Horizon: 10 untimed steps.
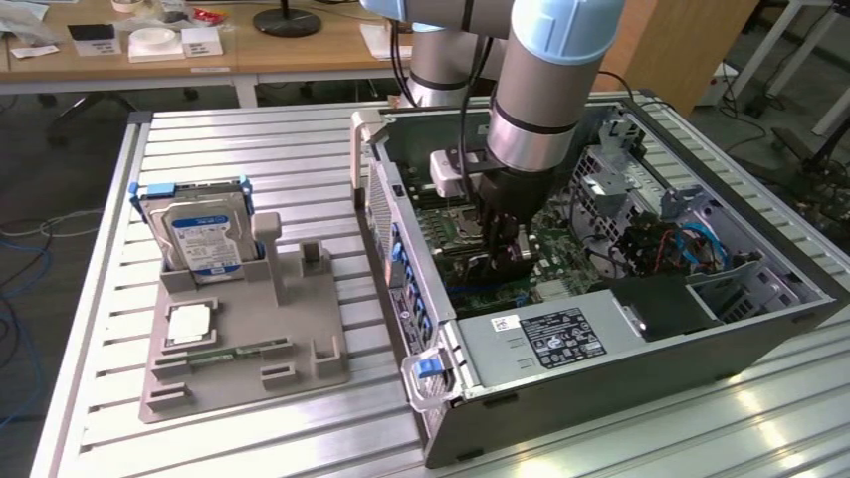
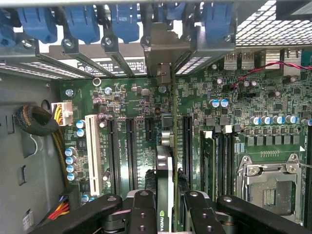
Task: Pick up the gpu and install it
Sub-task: 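Insert the gpu into the slot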
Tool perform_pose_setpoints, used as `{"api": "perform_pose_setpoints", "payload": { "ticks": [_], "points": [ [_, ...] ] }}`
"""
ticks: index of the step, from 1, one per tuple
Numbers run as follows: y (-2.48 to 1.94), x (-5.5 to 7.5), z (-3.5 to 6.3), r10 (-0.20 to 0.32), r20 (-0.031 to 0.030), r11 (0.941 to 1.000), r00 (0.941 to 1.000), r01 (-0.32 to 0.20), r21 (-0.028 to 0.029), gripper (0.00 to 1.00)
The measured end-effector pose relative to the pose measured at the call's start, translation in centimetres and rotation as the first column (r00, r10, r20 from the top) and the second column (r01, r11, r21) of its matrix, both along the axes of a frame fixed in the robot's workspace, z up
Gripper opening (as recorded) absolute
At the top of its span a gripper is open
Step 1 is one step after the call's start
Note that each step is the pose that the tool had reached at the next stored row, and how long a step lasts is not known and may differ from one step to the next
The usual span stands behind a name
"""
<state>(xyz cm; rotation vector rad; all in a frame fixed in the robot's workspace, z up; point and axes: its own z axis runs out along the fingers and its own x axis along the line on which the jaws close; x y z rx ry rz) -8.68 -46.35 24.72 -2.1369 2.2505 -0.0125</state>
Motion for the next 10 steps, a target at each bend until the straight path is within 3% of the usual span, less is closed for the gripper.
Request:
{"api": "perform_pose_setpoints", "payload": {
  "ticks": [10],
  "points": [
    [0.03,0.00,0.27,0.000,0.0001,1.0000,1.0000,0.000,0.0003,0.27]
  ]
}}
